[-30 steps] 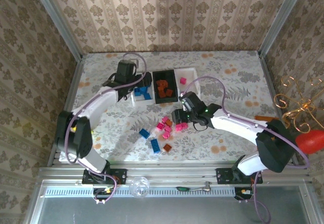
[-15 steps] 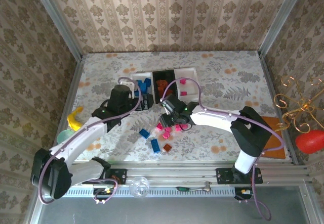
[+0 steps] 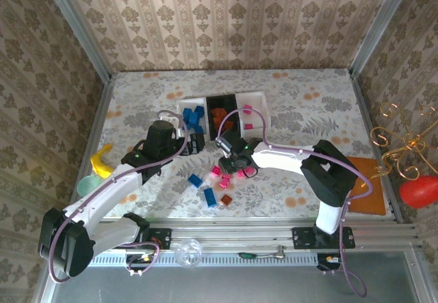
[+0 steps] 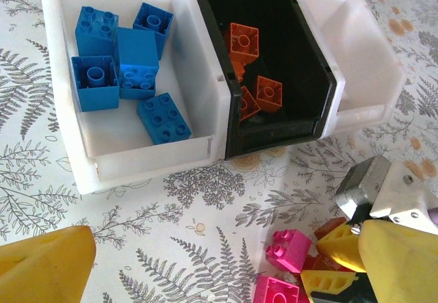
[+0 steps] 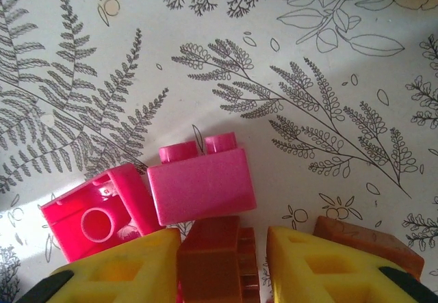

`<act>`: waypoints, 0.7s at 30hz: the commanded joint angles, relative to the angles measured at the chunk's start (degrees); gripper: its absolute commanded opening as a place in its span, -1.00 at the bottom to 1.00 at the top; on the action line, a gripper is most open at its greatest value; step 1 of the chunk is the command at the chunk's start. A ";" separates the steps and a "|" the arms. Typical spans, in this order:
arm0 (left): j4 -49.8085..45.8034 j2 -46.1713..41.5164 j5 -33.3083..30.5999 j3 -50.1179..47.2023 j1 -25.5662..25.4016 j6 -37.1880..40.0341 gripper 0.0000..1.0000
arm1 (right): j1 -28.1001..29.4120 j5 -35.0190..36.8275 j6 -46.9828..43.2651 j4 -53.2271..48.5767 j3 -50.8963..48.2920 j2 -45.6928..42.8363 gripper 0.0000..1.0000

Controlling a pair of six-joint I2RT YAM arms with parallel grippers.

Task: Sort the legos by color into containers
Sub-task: Pick up the lego from the center of the table.

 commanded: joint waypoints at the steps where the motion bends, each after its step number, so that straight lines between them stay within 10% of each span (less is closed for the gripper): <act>1: -0.61 -1.07 -0.73 -0.32 0.06 -0.60 1.00 | 0.37 1.45 -0.69 -1.72 0.88 1.88 -0.20; 21: -1.06 -1.22 -1.37 -1.19 0.32 -0.43 1.00 | -1.02 0.96 -1.03 -1.65 -0.09 -5.88 -0.49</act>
